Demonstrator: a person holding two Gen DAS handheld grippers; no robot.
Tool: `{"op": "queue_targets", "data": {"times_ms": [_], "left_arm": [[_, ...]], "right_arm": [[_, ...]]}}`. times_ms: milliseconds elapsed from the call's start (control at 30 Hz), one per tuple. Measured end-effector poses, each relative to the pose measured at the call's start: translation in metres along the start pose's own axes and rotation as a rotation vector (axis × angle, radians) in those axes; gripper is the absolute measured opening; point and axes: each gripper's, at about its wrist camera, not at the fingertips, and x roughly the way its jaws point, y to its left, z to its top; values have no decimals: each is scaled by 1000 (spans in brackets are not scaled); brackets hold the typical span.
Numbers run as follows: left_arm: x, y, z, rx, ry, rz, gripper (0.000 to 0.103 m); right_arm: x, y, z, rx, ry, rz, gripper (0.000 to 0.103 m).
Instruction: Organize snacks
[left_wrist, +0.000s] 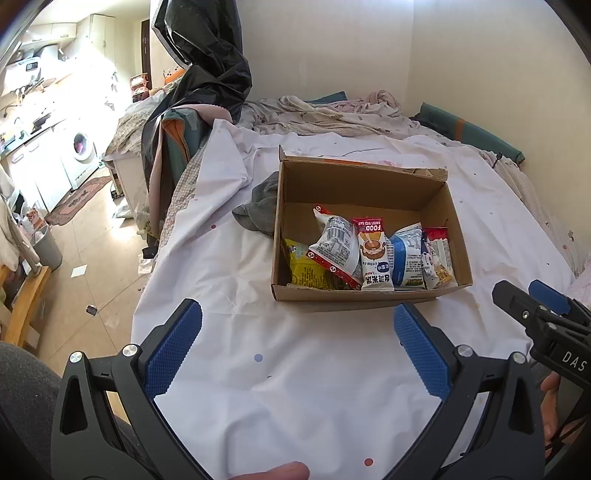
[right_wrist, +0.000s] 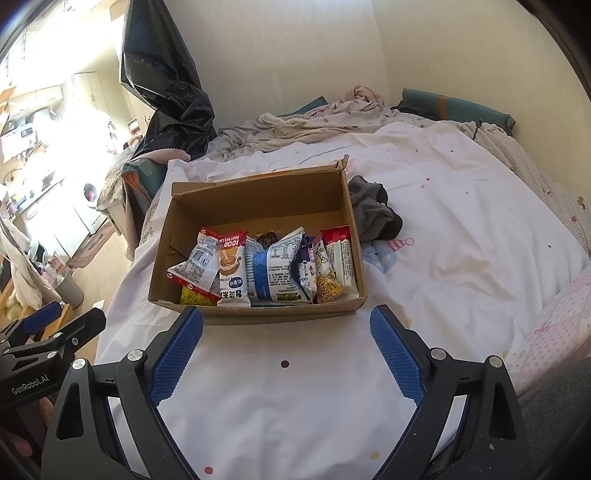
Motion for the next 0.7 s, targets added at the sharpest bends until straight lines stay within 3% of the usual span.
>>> {"op": "queue_targets", "data": {"times_ms": [700], "left_arm": [[1,1,1,-2,3,-3,102]], "right_arm": [[2,1,0,0,4,5,94]]}}
